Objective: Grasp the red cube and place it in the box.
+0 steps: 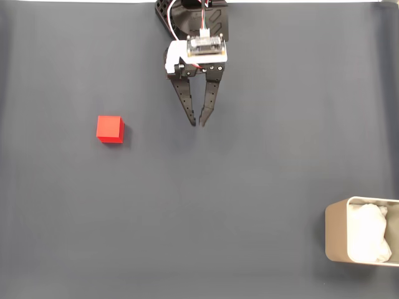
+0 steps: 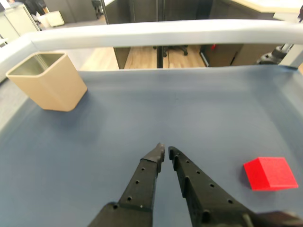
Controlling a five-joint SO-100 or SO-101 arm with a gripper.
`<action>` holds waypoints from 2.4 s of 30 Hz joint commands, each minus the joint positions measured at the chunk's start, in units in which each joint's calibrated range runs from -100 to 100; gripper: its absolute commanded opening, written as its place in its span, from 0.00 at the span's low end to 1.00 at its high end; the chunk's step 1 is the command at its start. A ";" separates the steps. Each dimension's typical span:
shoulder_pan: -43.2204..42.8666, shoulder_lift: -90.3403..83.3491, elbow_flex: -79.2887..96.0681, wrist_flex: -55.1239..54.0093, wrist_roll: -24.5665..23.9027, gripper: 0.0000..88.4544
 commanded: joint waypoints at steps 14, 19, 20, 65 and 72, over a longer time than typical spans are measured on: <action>-1.31 20.45 -27.29 -5.24 -1.42 0.00; -0.24 25.13 -33.49 -4.10 -0.49 0.00; 0.12 25.99 -34.59 -3.36 -0.10 0.00; 30.80 49.04 -59.59 27.21 3.22 0.21; 32.29 49.30 -55.67 23.03 4.49 0.30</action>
